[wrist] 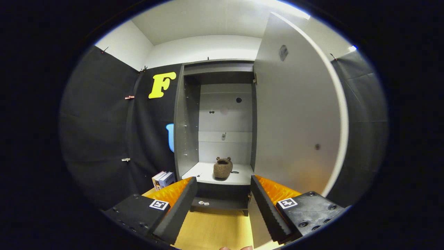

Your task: Open the shoe cabinet door, grab the shoes and put them into the shoe cabinet, then close the shoe cabinet door.

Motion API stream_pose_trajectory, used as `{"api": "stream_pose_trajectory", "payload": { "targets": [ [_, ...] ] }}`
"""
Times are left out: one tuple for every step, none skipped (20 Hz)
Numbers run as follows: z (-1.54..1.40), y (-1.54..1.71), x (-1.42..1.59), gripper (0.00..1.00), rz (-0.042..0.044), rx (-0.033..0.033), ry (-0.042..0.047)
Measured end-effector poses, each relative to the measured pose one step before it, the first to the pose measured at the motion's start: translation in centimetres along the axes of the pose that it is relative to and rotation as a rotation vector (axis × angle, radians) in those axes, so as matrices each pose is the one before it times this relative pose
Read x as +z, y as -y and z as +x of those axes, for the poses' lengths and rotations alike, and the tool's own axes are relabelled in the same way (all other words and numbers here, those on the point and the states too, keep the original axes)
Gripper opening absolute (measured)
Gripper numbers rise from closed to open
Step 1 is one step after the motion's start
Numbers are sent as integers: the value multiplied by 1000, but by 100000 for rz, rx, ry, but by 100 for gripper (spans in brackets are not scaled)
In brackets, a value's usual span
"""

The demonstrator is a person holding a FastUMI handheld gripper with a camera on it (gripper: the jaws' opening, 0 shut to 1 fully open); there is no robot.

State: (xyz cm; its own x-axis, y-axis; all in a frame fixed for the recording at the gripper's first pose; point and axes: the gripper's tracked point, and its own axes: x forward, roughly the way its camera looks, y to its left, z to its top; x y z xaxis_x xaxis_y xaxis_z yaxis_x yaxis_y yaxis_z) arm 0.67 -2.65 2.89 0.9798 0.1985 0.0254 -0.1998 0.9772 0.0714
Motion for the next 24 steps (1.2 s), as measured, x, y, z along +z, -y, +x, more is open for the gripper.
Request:
{"api": "stream_pose_trajectory", "payload": {
  "targets": [
    [-852,1078,183,98,-584,-990,-435],
    [-894,1202,235,98,11,-1368,39],
    [-717,990,260,98,196,-1048,251],
    [-842,949,363,98,752,-234,530],
    [-448,16,-41,98,1862,1700,230],
    [-763,320,344,98,2172,1596,256],
    [-904,154,179,98,1575,1293,392],
    [-656,333,75,98,280,1226,12],
    [-849,890,113,98,-1070,-1581,765],
    [-376,1332,359,98,-657,-2414,238],
    [-76,1142,-51,97,1396,-1112,-734],
    [-257,1239,41,97,2416,-2346,-333],
    [353,1410,147,97,2646,-2981,175],
    [208,1681,366,98,2745,-3018,322],
    [361,1521,375,98,2098,-2126,896],
    [545,1746,275,98,903,-2096,160],
    [522,1550,109,98,836,-2161,-368],
    [687,1322,176,98,954,-1489,-62],
    [224,1469,39,98,-1000,-1043,-175],
    [788,1090,-189,98,-2154,-1265,-532],
    [1628,-104,30,98,-1452,478,-107],
    [662,99,-179,98,-824,431,-931],
    [735,-608,-307,98,-357,1853,-846],
    [615,-387,-274,98,-422,1117,-617]
  ]
}}
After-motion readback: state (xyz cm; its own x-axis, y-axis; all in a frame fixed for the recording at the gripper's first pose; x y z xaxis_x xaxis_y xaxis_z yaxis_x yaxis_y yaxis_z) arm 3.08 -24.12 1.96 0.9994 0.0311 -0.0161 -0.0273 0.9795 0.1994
